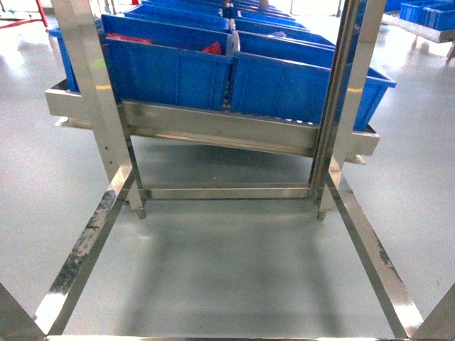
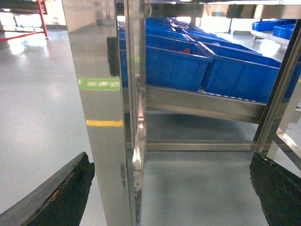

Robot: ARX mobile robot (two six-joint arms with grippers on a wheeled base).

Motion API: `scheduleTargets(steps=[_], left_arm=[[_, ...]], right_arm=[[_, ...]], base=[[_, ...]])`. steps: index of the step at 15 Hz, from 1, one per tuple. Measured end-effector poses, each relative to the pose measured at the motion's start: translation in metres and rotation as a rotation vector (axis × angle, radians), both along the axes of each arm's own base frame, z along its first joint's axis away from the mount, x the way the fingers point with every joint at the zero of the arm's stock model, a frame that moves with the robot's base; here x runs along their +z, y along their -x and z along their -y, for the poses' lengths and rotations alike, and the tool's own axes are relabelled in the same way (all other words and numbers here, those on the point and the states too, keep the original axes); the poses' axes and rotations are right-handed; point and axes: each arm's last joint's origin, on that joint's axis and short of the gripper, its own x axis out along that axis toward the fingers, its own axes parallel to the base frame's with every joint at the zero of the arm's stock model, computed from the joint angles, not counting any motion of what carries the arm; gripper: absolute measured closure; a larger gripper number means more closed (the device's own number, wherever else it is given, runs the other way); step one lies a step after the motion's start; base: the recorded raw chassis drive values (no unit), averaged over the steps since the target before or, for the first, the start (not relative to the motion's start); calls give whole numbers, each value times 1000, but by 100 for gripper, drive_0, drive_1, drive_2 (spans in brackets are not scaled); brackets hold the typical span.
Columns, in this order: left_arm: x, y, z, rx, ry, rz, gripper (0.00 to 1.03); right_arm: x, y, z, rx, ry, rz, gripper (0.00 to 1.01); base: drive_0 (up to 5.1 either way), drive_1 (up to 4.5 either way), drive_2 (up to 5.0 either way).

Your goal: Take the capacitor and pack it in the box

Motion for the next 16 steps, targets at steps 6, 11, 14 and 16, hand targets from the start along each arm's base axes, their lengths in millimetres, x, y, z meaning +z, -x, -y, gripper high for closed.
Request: scheduleTargets(steps=[6,11,14,16], left_arm=[[0,0,0,0,0,0,5],[0,0,0,0,0,0,5],[0,0,0,0,0,0,5],[0,0,0,0,0,0,5]], right_arm=[[0,0,0,0,0,0,3],[0,0,0,0,0,0,3],[0,0,0,0,0,0,3],[0,0,0,0,0,0,3]], base=[[0,0,0],[0,0,0],[0,0,0],[0,0,0]])
